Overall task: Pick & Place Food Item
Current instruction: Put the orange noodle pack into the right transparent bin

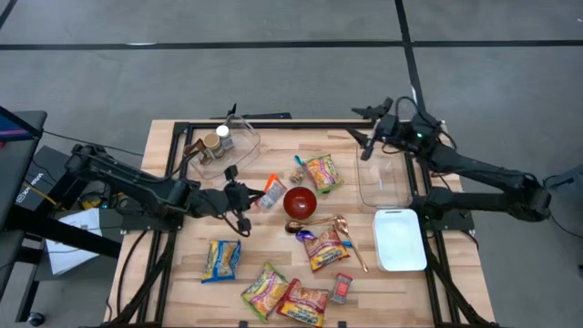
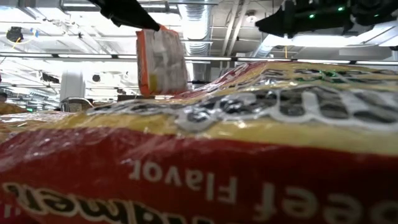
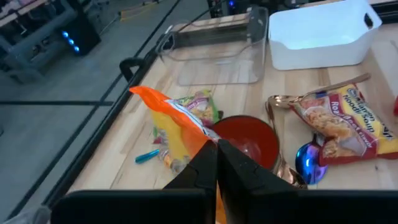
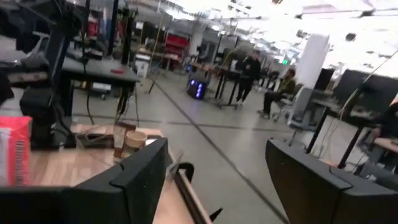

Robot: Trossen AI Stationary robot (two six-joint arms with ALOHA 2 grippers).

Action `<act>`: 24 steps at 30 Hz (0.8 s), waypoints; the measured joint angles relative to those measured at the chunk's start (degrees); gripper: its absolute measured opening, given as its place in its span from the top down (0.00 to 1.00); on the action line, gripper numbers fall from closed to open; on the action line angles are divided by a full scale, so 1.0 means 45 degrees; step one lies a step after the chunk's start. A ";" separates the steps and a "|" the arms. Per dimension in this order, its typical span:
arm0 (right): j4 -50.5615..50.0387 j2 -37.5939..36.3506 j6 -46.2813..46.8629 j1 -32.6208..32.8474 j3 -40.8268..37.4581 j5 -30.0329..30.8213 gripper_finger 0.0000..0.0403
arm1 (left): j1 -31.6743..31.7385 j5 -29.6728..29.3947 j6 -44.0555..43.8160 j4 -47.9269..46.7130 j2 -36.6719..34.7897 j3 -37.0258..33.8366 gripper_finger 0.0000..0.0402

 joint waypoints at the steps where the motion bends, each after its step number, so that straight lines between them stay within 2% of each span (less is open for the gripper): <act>1: 0.0019 0.0308 0.0021 0.0014 0.0135 -0.0259 0.34 | -0.0052 -0.0003 0.0188 0.0064 0.0000 0.0000 1.00; 5: 0.0179 0.1573 0.0248 0.0304 0.0721 -0.1213 0.34 | -0.0569 -0.0875 0.0712 0.0153 0.0000 0.0000 1.00; 13: 0.0160 0.3720 0.0365 0.1405 0.1994 -0.2369 0.34 | -0.2609 -0.4516 0.2228 0.1088 0.0005 0.0000 1.00; 19: 0.0122 0.4980 -0.0182 0.2589 0.2801 -0.2957 0.34 | -0.3399 -0.5528 0.2559 0.1398 0.0135 -0.0029 1.00; 24: 0.0130 0.5839 -0.0415 0.3495 0.3527 -0.3194 0.34 | -0.3530 -0.5612 0.2783 0.2363 0.0219 -0.0628 1.00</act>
